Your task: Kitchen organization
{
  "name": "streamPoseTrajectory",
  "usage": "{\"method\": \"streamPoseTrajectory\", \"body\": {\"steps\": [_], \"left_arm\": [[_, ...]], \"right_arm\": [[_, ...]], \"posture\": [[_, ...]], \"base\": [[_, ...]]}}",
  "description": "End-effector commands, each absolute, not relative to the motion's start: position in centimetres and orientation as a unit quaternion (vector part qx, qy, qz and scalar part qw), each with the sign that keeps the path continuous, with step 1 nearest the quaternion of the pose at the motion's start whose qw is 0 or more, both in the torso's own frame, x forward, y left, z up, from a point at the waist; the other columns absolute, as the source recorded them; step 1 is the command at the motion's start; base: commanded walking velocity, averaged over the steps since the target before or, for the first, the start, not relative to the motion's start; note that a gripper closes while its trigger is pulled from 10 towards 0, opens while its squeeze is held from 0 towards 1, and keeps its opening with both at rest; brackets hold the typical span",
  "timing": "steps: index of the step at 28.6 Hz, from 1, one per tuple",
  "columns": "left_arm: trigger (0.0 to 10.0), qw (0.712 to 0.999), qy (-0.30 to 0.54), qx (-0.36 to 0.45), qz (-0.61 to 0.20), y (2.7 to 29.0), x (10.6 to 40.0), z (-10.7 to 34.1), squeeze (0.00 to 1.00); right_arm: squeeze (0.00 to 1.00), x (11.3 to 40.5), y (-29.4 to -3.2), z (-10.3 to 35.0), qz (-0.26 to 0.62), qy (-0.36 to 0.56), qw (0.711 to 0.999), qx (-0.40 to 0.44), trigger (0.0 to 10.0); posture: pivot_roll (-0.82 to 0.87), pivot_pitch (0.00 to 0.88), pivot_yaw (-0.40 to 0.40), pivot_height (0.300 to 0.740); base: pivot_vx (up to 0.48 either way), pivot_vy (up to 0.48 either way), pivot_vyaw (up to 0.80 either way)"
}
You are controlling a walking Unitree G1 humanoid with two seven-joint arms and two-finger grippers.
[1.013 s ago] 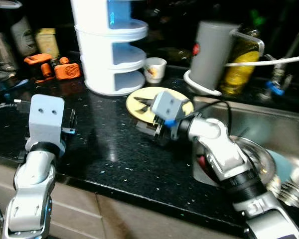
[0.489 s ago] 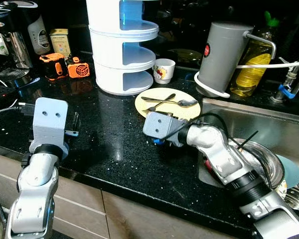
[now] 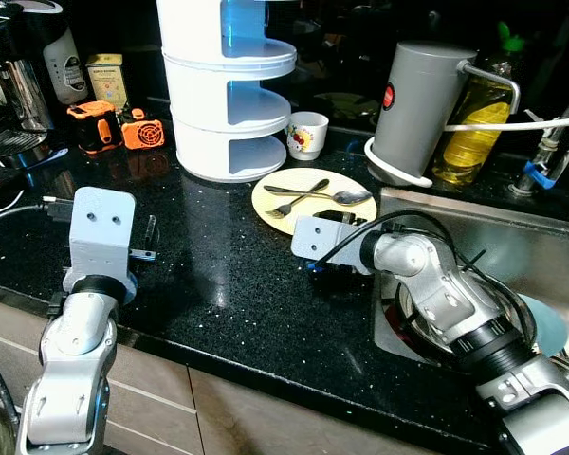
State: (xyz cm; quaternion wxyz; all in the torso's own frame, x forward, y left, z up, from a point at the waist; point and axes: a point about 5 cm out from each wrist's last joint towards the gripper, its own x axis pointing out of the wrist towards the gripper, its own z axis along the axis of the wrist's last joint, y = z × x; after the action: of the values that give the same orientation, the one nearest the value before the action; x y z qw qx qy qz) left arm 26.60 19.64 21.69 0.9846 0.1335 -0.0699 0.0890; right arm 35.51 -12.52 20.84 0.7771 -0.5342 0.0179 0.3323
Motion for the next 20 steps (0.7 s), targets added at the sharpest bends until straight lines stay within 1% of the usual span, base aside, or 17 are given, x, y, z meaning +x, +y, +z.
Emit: {"method": "streamPoseTrajectory", "body": {"steps": [1, 14, 17, 18, 20], "left_arm": [[10.0, 0.986, -0.066, 0.13, 0.081, 19.3, 26.8, 21.6, 0.0], [10.0, 0.986, -0.07, 0.127, 0.077, 18.9, 27.0, 21.8, 0.0], [10.0, 0.986, -0.07, 0.127, 0.077, 18.9, 27.0, 21.7, 0.0], [10.0, 0.986, -0.069, 0.127, 0.076, 18.9, 27.0, 21.7, 0.0], [10.0, 0.986, -0.069, 0.128, 0.076, 18.9, 27.0, 21.7, 0.0]], "right_arm": [[0.0, 35.7, -13.6, 19.8, 0.319, 0.054, 0.779, -0.537, 0.0], [0.0, 35.8, -13.9, 20.1, 0.304, 0.038, 0.79, -0.531, 0.0], [0.0, 35.8, -13.7, 20.3, 0.305, 0.019, 0.789, -0.533, 0.0], [0.0, 35.6, -13.4, 20.6, 0.312, -0.006, 0.782, -0.54, 0.0], [0.0, 35.5, -13.2, 20.7, 0.317, -0.019, 0.777, -0.544, 0.0]], "posture": [[0.09, 0.0, -0.063, 0.74], [0.09, 0.0, -0.065, 0.74], [0.09, 0.0, -0.064, 0.74], [0.09, 0.0, -0.063, 0.74], [0.09, 0.0, -0.063, 0.74]], "base": [[0.0, 0.0, 0.0], [0.0, 0.0, 0.0], [0.0, 0.0, 0.0], [0.0, 0.0, 0.0], [0.0, 0.0, 0.0]]}}
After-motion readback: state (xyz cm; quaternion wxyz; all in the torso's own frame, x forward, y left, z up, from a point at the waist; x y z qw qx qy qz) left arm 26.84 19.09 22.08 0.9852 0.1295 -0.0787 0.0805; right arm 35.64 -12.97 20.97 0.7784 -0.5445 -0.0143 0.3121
